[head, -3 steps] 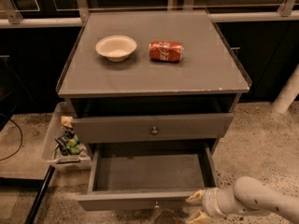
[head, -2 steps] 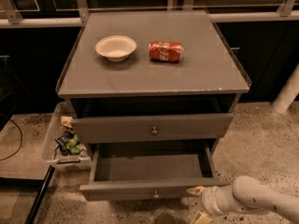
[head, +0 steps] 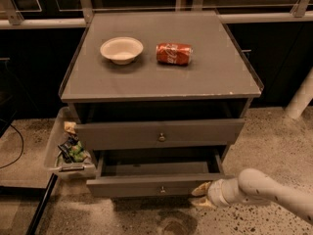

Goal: Close middle drawer

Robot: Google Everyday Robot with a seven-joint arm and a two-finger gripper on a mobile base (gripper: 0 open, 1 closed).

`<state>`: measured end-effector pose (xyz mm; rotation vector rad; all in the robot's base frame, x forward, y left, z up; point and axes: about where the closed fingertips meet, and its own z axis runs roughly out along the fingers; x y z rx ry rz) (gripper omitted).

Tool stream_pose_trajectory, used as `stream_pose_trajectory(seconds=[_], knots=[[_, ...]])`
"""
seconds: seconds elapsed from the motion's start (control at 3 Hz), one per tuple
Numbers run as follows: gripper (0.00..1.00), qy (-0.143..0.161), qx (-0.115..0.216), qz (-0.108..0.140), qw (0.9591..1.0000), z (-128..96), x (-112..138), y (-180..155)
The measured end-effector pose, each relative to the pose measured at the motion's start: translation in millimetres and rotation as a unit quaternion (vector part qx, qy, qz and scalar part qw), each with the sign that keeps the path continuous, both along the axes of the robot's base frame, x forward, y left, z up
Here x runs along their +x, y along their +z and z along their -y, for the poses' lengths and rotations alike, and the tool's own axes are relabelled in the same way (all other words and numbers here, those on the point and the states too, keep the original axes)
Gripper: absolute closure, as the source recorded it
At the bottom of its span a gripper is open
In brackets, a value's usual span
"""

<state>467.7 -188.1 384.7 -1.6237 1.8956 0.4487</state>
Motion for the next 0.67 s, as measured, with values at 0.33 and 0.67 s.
stream_pose_trajectory(seconds=[0.33, 0.67], knots=[[0.82, 0.008, -0.011, 0.018, 0.9997, 7.3, 39.5, 3.7], [1.0, 0.008, -0.011, 0.018, 0.9997, 7.3, 38.7, 3.7]])
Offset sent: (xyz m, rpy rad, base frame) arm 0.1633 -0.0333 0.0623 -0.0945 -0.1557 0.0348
